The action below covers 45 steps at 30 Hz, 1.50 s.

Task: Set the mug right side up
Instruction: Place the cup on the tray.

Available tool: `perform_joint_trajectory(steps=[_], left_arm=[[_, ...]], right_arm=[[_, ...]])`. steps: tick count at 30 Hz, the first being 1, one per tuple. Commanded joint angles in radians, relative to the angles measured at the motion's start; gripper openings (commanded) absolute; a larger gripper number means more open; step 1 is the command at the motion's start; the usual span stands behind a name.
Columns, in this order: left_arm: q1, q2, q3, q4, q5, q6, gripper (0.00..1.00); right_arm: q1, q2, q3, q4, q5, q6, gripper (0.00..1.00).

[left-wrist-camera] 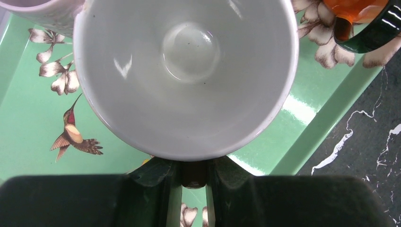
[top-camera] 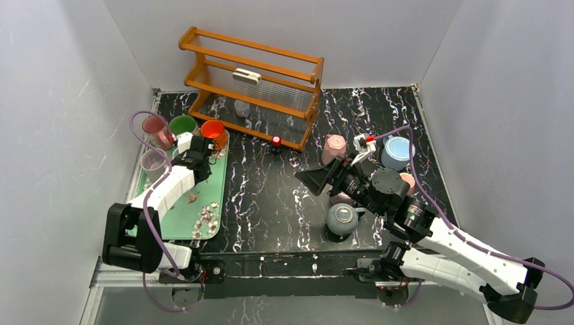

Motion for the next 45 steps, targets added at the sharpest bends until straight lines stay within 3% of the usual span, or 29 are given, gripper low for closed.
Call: perform_joint_trajectory(steps=[1, 12, 22, 45], left_arm=[[0.027, 0.001, 0.049, 0.038, -0.018, -0.009, 0.00], [0.076, 0.077, 0.087, 0.065, 0.027, -0.006, 0.00], [0.103, 0.115, 0.115, 0.073, 0.033, 0.016, 0.15], [0.105, 0.151, 0.135, 0.129, 0.130, 0.060, 0.27]], right_arm=[[0.004, -0.008, 0.026, 0.010, 0.050, 0.011, 0.99], [0.005, -0.023, 0.033, -0.037, 0.065, 0.018, 0.99], [0.005, -0.041, 0.030, -0.052, 0.062, 0.013, 0.99], [0.005, -0.099, 0.023, -0.108, 0.073, 0.029, 0.99]])
